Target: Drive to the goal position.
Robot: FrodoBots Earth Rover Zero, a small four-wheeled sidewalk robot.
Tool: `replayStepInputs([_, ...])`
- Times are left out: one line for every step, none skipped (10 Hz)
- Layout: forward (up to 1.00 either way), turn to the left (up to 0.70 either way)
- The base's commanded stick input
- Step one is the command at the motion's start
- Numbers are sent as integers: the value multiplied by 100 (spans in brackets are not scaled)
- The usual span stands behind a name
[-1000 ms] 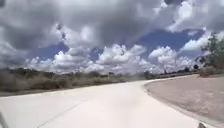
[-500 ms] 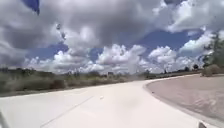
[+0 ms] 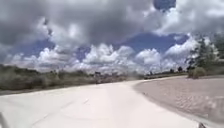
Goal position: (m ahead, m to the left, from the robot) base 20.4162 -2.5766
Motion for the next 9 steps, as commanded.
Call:
replayStepInputs([85,0])
replayStepInputs([85,0])
replayStepInputs([85,0])
replayStepInputs([85,0])
replayStepInputs([85,0])
replayStepInputs([85,0])
replayStepInputs([85,0])
replayStepInputs([85,0])
replayStepInputs([85,0])
